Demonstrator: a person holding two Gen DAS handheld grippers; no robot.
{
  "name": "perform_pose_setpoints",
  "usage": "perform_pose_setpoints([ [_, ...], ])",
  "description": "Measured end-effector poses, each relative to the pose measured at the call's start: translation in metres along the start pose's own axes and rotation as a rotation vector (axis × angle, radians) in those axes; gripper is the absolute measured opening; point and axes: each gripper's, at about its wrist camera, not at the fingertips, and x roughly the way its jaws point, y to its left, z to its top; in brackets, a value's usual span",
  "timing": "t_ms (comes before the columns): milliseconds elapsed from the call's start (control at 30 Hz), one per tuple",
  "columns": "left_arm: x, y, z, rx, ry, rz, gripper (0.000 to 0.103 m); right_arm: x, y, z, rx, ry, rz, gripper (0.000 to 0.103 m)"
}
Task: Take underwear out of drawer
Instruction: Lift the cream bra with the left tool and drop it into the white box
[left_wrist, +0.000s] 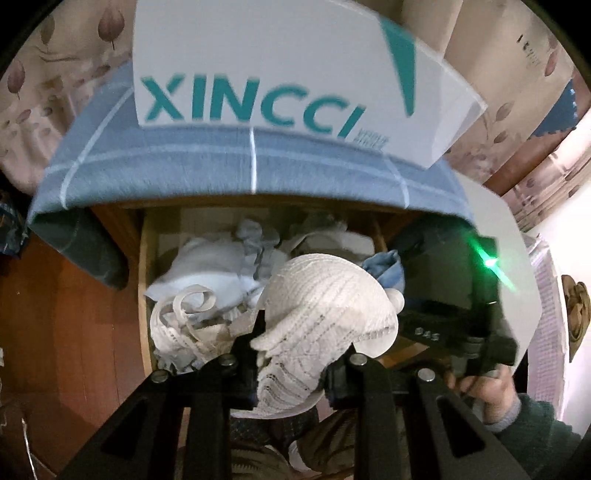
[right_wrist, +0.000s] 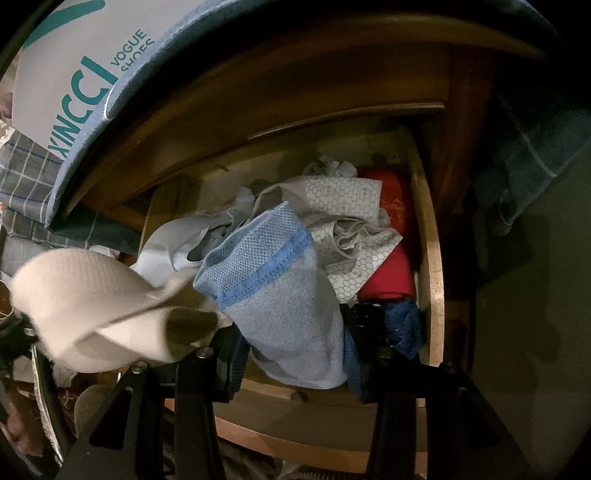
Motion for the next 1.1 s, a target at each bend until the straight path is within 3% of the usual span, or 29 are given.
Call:
perform_pose_setpoints([
  [467,-0.102,-0.01,0.026,-0.001,-0.151,-0.083,0.024,0.0,-0.002,0.0,0.001,-0.001,0.004,0.042],
  [700,-0.179,-0.027,0.055,0.049,-0.299,-0.098,0.024,0.0,-0.003,-0.001,0.001,0.001,0.006,0.042],
  [900,-0.225,-0.048,0.106,0.127,-0.429,-0.021,0.024,-0.002,-0.002,-0.001,0.0,0.002,-0.006,0.042],
  [1100,-0.206,-0.045,0.168,0.106,-0.461,0.074,0.024,-0.002,0.0,-0.002,-0.01,0.004,-0.013,0.042],
])
